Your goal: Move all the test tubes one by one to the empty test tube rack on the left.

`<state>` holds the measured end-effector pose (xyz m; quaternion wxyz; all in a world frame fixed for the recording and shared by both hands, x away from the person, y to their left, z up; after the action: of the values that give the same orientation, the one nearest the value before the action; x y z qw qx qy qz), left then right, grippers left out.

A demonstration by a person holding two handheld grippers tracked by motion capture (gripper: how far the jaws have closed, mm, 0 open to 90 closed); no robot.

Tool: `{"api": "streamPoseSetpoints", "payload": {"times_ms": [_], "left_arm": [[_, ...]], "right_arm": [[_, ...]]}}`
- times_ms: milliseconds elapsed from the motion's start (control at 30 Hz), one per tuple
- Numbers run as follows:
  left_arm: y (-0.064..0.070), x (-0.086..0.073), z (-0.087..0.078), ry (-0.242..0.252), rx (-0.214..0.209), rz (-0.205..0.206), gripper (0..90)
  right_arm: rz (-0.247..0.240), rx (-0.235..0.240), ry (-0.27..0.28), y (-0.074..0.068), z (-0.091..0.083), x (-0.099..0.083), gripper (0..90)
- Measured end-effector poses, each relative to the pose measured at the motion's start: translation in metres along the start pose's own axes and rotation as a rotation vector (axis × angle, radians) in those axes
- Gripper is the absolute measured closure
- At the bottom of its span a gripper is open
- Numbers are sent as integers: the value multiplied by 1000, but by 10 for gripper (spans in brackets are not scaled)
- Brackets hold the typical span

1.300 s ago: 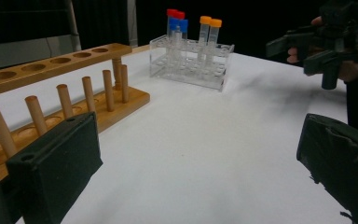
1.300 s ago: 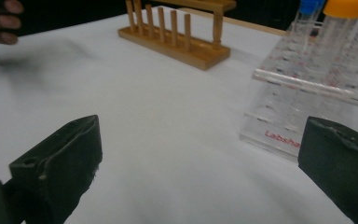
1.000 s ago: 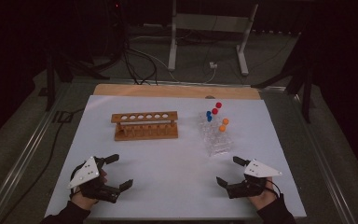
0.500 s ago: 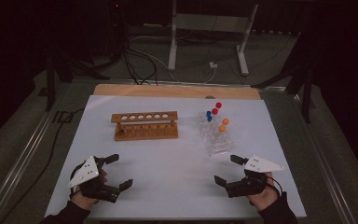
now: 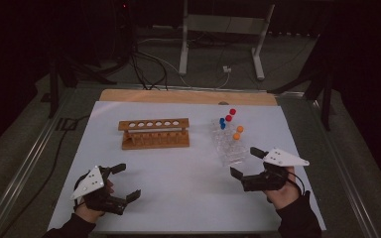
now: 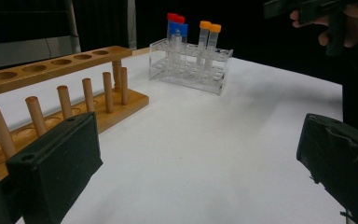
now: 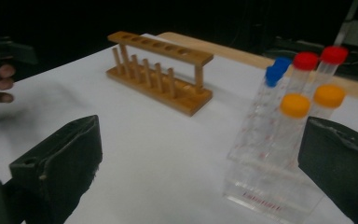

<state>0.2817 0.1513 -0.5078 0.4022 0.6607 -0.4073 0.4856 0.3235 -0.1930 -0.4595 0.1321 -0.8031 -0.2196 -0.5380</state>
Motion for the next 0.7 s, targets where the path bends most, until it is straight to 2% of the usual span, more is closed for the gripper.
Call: {"api": "streamPoseSetpoints", "payload": {"times_ms": [133, 200, 233, 267, 300, 367, 400, 567, 600, 700], "left_arm": [[0, 0, 0, 0, 1, -2, 5], [0, 0, 0, 0, -1, -2, 5], [0, 0, 0, 1, -1, -2, 5], [0, 0, 0, 3, -1, -3, 5], [0, 0, 0, 4, -2, -3, 5], [0, 0, 0, 5, -2, -5, 5], [0, 0, 0, 7, -2, -6, 5], [0, 1, 0, 10, -4, -9, 5], [0, 1, 0, 10, -5, -9, 5], [0, 1, 0, 13, -7, -11, 5]], "right_arm": [[-1, -15, 11, 4, 5, 8, 0], [-14, -47, 6, 10, 15, 13, 0], [-14, -47, 6, 10, 15, 13, 0], [-15, -77, -4, 14, 23, 14, 0], [-2, -78, -10, 15, 26, 14, 0], [49, -119, -2, 19, 34, 17, 0], [63, -123, -5, 20, 37, 17, 0], [76, -192, -18, 29, 52, 14, 0], [76, -192, -18, 29, 52, 14, 0], [67, -250, -27, 33, 59, 9, 0]]}}
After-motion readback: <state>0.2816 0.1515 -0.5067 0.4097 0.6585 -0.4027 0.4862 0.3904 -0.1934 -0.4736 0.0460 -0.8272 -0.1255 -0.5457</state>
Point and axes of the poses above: each handheld gripper's, and its own axes: z roughly forward along the jaws, x roughly out of its top, y roughly to its right, the point moved 9 cm from there along z, roughly forward along the jaws, and after that the axes turned 15 degrees about -x, right-handed, at the moved point
